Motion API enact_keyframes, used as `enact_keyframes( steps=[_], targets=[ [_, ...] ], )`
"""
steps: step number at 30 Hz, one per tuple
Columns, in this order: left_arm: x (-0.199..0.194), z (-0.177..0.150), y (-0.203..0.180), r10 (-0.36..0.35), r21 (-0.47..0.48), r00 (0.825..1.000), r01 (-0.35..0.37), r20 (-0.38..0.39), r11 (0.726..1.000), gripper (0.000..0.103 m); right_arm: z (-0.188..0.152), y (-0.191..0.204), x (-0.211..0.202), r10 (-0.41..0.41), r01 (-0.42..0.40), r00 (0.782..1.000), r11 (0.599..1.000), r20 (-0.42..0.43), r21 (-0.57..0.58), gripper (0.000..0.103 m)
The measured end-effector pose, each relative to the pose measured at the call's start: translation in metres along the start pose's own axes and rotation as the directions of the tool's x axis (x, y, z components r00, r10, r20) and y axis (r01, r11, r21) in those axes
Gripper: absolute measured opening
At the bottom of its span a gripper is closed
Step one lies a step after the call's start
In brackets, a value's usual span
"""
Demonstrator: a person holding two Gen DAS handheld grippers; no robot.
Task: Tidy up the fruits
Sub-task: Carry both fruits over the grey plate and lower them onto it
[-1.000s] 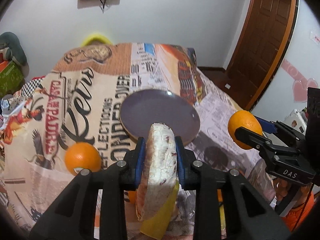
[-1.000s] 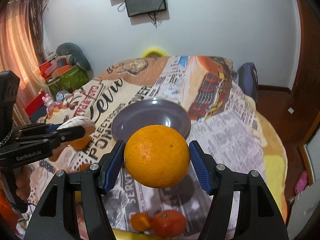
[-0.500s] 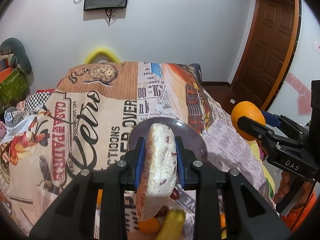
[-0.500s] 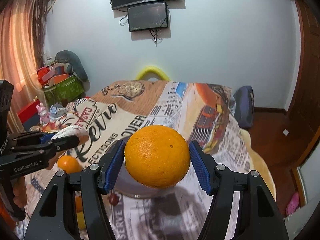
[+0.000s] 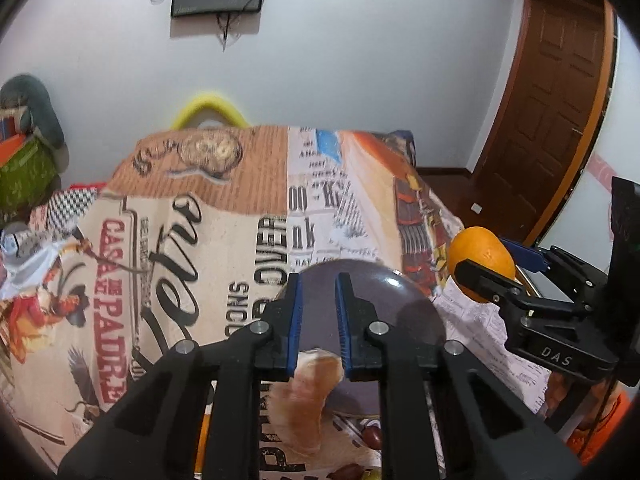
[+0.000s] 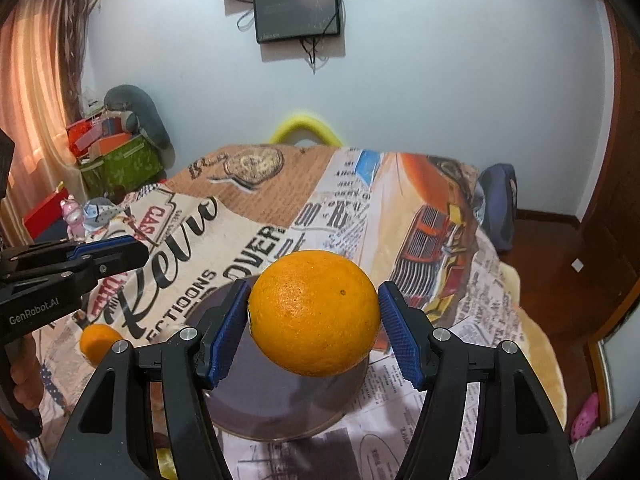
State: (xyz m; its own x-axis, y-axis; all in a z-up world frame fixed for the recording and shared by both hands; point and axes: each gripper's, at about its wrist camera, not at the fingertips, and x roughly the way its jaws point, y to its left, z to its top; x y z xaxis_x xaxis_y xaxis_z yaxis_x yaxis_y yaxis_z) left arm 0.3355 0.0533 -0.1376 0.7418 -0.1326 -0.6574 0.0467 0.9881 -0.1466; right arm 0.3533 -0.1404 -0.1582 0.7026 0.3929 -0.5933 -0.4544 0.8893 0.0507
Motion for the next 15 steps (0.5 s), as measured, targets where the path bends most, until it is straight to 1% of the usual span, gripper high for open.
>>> enact_keyframes(
  steps=[5, 6, 8, 9, 10, 15],
  targets=[
    [0.019, -0.014, 0.014, 0.032, -0.005, 0.997, -0.032, -0.065, 0.999, 0.017, -0.005, -0.003, 0.020, 0.002, -0.002, 0.999, 1.000, -0.054, -0.007, 0.062],
    [0.023, -0.018, 0.017, 0.040, -0.003, 0.996, -0.040, -0.085, 0.999, 0.019, -0.005, -0.004, 0.023, 0.003, -0.004, 0.998, 1.000, -0.062, -0.005, 0.062],
    [0.031, -0.028, 0.025, 0.055, -0.003, 0.990, -0.056, -0.129, 0.998, 0.033, -0.008, -0.005, 0.027, 0.010, -0.010, 0.997, 1.000, -0.078, 0.000, 0.062],
    [0.033, -0.033, 0.029, 0.057, -0.007, 0.988, -0.059, -0.144, 0.998, 0.048, -0.010, -0.005, 0.028, 0.013, -0.013, 0.997, 1.000, -0.082, 0.001, 0.062],
    [0.036, -0.040, 0.034, 0.054, -0.014, 0.986, -0.057, -0.160, 0.998, 0.055, -0.011, -0.005, 0.029, 0.016, -0.016, 0.996, 1.000, -0.085, 0.000, 0.062],
    [0.046, -0.066, 0.043, 0.065, -0.007, 0.972, -0.068, -0.224, 0.998, 0.056, -0.016, -0.004, 0.033, 0.011, -0.013, 0.994, 1.000, -0.107, -0.020, 0.062]
  ],
)
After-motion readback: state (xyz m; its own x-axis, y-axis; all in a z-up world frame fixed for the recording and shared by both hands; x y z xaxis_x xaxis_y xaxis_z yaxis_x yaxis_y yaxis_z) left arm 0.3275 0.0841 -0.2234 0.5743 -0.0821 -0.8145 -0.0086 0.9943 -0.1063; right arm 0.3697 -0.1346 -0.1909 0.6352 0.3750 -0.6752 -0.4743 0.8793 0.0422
